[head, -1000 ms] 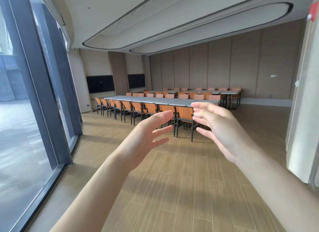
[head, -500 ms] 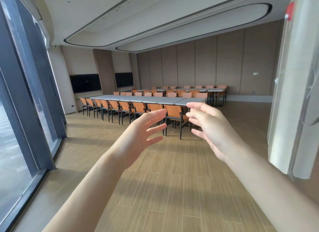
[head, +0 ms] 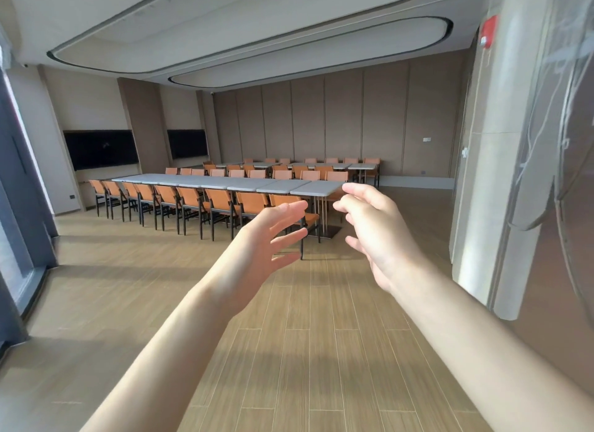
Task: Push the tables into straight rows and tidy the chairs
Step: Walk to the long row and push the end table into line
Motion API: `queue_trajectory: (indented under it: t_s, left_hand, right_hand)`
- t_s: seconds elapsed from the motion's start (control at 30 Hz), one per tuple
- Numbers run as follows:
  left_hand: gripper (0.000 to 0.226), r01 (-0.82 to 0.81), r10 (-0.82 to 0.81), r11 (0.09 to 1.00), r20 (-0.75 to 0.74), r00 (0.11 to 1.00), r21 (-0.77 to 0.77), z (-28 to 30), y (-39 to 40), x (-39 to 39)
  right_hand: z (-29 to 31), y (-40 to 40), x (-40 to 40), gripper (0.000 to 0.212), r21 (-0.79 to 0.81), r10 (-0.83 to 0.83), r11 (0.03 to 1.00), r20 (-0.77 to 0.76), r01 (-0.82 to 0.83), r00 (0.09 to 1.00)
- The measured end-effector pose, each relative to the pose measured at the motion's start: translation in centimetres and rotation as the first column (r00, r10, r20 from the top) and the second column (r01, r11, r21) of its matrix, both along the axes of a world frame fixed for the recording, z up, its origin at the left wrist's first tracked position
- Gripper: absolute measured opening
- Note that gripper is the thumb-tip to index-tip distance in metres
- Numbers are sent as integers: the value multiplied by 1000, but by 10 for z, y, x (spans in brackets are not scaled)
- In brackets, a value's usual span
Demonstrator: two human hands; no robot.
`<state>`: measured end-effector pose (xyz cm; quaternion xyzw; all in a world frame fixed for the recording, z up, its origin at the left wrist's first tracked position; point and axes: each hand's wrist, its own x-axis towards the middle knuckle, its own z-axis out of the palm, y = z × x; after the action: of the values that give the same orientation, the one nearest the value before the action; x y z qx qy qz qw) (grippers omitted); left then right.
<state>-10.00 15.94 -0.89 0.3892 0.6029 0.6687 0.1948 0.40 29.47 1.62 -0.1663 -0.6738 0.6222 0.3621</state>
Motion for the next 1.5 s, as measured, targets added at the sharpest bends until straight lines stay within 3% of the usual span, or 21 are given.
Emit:
queue_trajectory:
  t_s: [0.6,1.13,1.5]
  left_hand:
    - [59,116,-117,992,15,993,49,8,67,-189]
    - [52,57,-57,998,-2,998,0,-24,104,-307]
    - [54,29,-29,1000,-12,1000,-7,-10,194,-411]
  right_hand:
    - [2,49,-191,44,-14,-130,991,-53,130,990]
    - [-36,106,-295,37,10,-106,994,77,105,991]
    - [-28,199,-403,33,26,-49,999,88,47,995]
